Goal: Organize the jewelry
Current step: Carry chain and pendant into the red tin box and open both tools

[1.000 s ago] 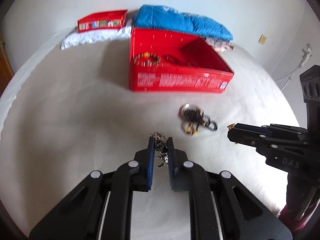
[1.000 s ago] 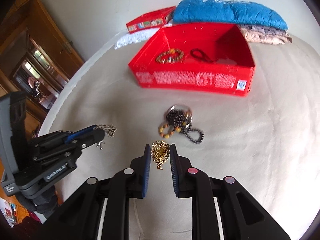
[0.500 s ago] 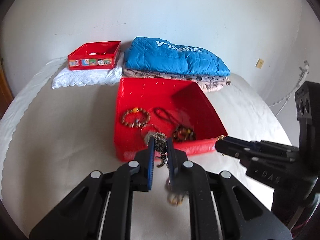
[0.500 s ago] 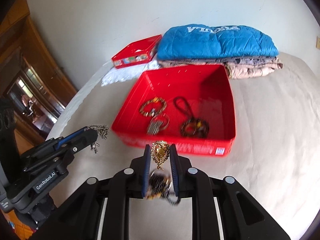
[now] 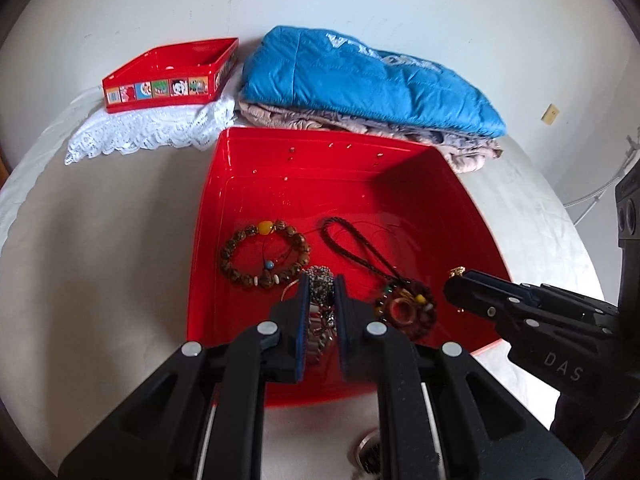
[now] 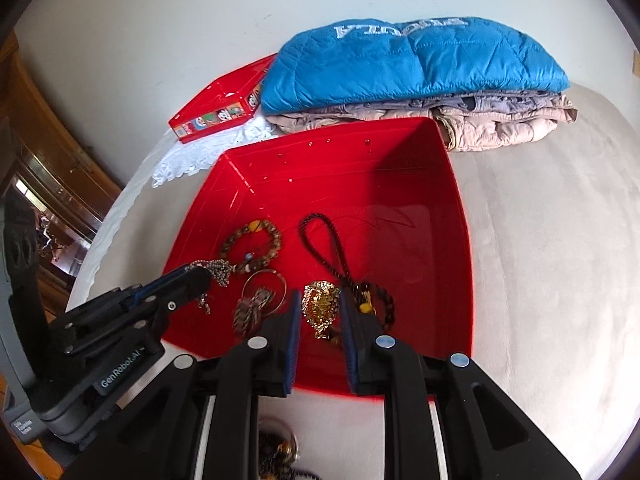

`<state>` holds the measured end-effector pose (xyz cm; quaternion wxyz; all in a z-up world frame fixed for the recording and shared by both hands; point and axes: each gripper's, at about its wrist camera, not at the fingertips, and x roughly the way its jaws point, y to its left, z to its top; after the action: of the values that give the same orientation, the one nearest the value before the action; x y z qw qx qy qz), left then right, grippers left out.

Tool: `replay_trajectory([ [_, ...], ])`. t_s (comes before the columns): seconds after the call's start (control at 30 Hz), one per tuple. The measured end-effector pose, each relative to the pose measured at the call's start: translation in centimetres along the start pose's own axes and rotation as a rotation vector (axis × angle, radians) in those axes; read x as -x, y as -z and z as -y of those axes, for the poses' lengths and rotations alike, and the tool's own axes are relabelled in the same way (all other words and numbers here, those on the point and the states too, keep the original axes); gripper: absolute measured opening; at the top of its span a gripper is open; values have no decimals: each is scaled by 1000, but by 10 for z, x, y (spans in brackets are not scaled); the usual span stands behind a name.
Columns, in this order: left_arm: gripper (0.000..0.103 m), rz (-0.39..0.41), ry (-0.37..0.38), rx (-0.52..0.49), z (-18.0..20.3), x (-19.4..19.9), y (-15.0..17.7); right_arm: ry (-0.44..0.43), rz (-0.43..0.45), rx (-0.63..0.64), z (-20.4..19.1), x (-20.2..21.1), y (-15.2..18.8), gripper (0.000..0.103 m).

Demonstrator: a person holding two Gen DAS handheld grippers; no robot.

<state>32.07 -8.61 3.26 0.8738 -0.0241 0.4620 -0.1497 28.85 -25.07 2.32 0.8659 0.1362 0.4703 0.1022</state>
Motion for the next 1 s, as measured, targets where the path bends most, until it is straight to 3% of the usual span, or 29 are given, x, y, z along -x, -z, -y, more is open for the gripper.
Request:
replay_trajectory([
  [0.23, 10, -34, -15, 7, -9, -23, 0, 30, -21, -16, 9, -21, 1, 19],
  [0.67, 12, -9, -89, -46, -1, -29, 5, 72, 11, -1, 12, -20, 2, 21],
  [0.77, 13, -2, -95, -47, -1, -26, 5, 75, 20, -3, 12, -18, 3, 27],
  [0.83, 16, 10, -100, -45, -2, -23, 5, 87, 34, -1, 11, -16, 4, 35],
  [1.0, 36, 51, -130, -66, 2, -13, 7, 85, 53, -4, 11, -11, 6, 39],
])
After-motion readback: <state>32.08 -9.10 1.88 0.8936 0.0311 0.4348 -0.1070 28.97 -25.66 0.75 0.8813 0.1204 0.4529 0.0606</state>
